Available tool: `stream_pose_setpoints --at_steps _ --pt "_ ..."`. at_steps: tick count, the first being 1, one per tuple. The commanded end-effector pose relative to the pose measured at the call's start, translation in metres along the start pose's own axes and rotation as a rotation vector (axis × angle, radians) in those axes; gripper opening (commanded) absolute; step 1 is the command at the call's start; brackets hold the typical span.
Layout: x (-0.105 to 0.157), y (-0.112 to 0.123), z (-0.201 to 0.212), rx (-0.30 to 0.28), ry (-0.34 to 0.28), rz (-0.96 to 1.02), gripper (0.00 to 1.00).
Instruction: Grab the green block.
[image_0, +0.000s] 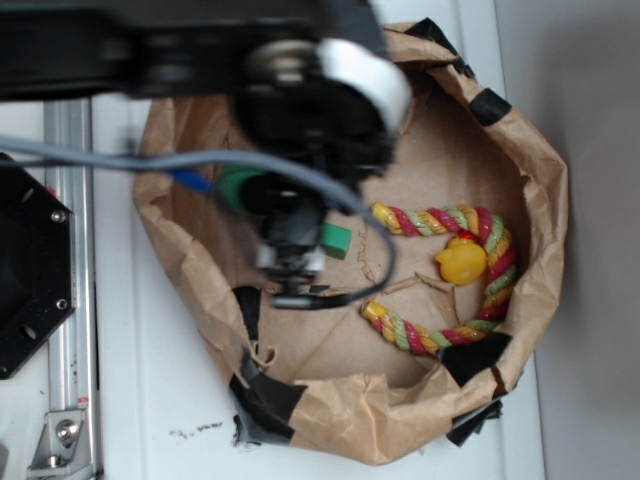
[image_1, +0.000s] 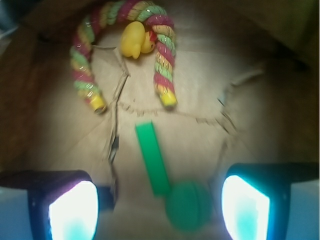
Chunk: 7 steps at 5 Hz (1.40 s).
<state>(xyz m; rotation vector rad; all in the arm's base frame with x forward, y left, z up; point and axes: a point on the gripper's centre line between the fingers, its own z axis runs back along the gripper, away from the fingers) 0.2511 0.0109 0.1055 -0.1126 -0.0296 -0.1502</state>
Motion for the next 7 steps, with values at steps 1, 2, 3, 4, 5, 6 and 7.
stream_pose_setpoints --at_steps 1,2,3,4,5,6,7 --pt "-0.010 -0.032 -0.068 -0.005 0.000 -0.197 1.00" --pt "-0.020 -0.037 -0.084 -0.023 0.027 -0.214 1.00" --pt "-0.024 -0.031 -0.096 0.005 0.043 -0.173 0.00" --pt "-0.014 -0.020 -0.085 0.030 0.029 -0.144 0.00" --pt "0.012 -0.005 -0.033 0.038 -0.093 -0.044 0.00" --pt "0.027 -0.016 0.017 0.052 -0.160 -0.027 0.00" --pt "0.030 -0.036 0.064 0.134 -0.140 -0.032 0.00"
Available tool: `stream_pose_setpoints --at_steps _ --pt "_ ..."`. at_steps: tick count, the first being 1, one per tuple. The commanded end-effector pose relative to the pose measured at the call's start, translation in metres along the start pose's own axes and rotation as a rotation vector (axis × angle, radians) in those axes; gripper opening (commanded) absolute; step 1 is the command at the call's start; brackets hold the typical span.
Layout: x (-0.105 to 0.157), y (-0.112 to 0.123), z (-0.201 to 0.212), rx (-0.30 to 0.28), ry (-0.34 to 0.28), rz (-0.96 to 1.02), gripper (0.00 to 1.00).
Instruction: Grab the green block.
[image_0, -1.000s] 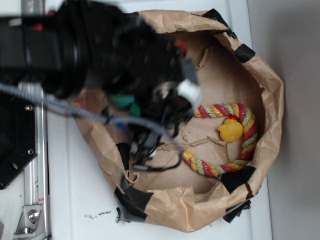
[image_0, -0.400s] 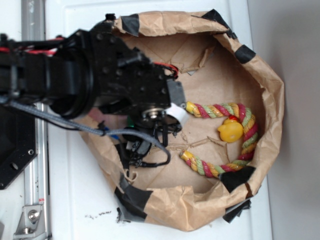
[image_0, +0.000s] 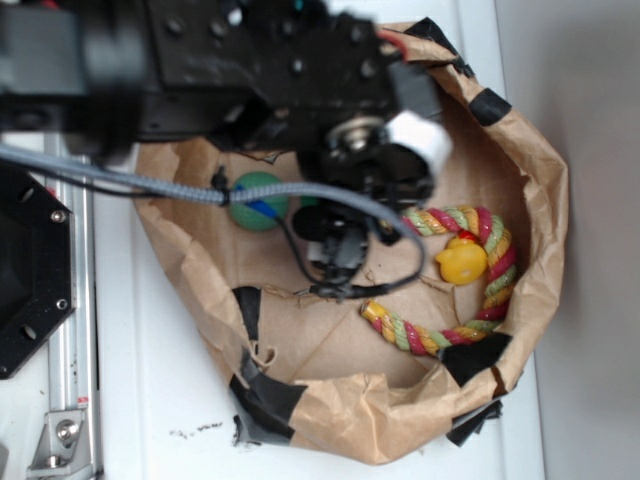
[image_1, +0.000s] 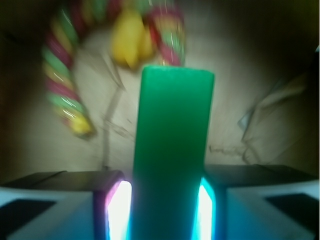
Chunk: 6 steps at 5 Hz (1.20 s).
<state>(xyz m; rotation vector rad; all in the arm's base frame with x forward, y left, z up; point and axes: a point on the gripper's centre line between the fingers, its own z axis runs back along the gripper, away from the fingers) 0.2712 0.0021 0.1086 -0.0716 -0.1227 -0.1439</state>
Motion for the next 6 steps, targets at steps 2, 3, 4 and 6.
stream_pose_setpoints --at_steps 2,3,4,6 --pt "0.015 -0.037 0.080 0.049 0.003 -0.004 0.00" --pt "0.015 -0.036 0.075 0.015 0.002 -0.006 0.00" --pt "0.016 -0.033 0.071 0.011 0.002 0.002 0.00" --pt "0.015 -0.033 0.069 -0.014 0.000 0.006 0.00"
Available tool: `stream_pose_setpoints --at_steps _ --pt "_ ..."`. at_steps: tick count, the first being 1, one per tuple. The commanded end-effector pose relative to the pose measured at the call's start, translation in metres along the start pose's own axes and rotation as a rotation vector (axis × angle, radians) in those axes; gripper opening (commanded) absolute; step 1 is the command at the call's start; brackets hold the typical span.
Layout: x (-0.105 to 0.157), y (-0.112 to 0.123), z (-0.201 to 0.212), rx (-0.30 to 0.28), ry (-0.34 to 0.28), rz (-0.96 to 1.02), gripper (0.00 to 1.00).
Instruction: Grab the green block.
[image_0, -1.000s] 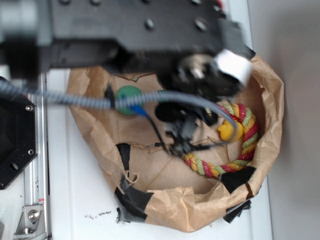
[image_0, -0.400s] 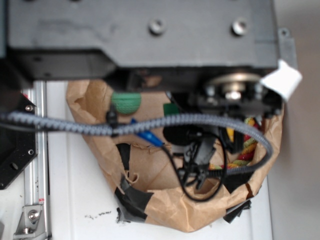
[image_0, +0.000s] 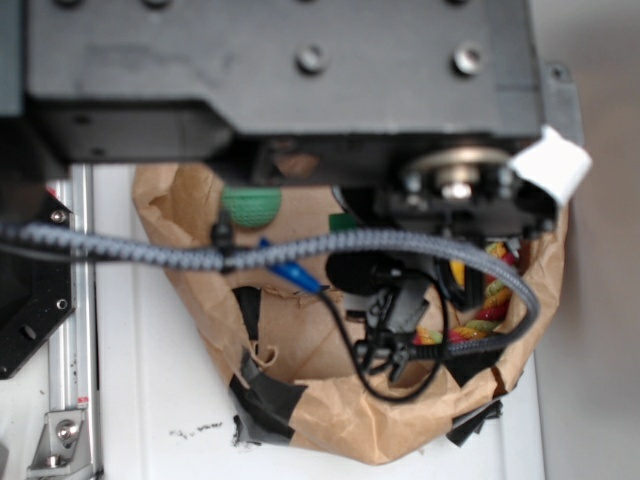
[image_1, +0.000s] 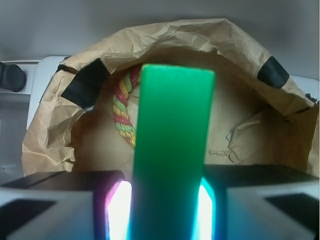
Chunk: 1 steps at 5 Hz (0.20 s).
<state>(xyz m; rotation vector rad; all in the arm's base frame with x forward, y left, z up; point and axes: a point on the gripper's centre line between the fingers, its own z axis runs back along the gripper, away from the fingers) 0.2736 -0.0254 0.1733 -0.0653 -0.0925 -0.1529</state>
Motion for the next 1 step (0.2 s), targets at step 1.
stream_pose_setpoints --at_steps 1 --pt "-0.0022 -0.0054 0.0074 0.043 0.038 -0.094 0.00"
